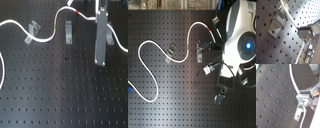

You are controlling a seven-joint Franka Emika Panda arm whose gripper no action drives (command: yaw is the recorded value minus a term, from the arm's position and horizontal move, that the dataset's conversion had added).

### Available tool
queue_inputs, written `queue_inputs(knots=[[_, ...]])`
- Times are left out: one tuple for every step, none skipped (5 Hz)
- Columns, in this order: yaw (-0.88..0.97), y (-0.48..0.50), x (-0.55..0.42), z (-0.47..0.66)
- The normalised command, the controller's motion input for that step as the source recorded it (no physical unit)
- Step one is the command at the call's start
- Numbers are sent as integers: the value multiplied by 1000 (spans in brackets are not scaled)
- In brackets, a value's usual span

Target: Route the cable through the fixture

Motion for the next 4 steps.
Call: queue_inputs(knots=[[-243, -73, 36, 7], [-283, -39, 135, -1], [-309, -22, 254, -13], [-234, -2, 148, -1]])
